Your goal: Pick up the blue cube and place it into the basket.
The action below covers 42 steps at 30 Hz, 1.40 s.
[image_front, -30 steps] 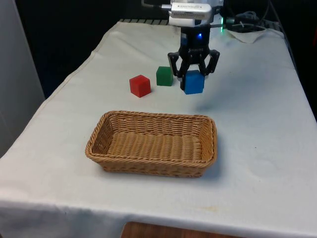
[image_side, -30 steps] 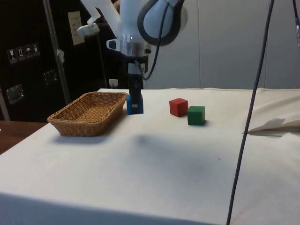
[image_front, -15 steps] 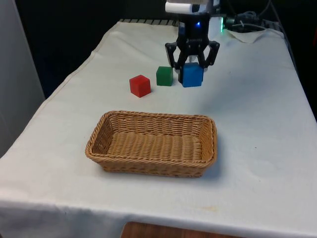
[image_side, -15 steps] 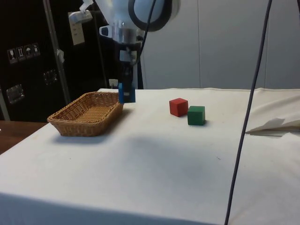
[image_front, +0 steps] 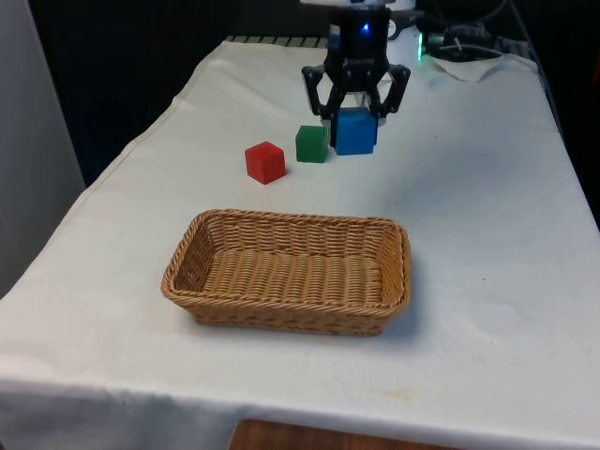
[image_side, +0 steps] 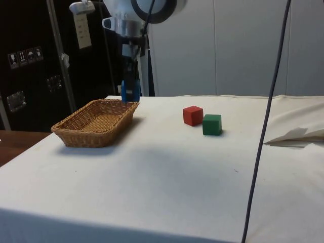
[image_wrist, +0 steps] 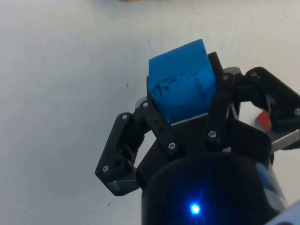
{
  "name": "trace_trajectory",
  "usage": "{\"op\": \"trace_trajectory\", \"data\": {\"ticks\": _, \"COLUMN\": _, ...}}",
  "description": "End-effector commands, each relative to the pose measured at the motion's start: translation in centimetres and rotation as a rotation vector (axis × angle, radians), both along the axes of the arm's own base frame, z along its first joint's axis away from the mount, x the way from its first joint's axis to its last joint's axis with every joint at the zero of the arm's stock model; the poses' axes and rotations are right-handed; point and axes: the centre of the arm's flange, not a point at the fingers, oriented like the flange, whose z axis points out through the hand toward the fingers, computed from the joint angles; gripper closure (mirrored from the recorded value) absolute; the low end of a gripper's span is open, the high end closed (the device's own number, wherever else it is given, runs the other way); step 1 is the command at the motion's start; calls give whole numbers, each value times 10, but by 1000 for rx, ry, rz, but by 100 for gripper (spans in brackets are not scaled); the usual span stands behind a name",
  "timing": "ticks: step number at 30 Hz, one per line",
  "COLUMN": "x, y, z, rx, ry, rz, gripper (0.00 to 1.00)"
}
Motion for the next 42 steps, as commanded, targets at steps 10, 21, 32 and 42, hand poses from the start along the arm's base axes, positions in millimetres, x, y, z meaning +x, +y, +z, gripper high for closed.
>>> {"op": "trace_trajectory", "data": {"ticks": 10, "x": 11, "y": -2, "z": 15, "rx": 8, "ry": -14, "rz": -17, "gripper": 100}}
{"op": "trace_trajectory", "data": {"ticks": 21, "x": 29, "y": -5, "z": 26, "rx": 25, "ry": -20, "rz": -46, "gripper": 100}}
{"op": "trace_trajectory", "data": {"ticks": 32, "x": 57, "y": -14, "z": 26, "rx": 24, "ry": -37, "rz": -60, "gripper": 100}}
{"op": "trace_trajectory", "data": {"ticks": 42, "x": 79, "y": -28, "z": 26, "rx": 24, "ry": -52, "rz": -74, "gripper": 100}}
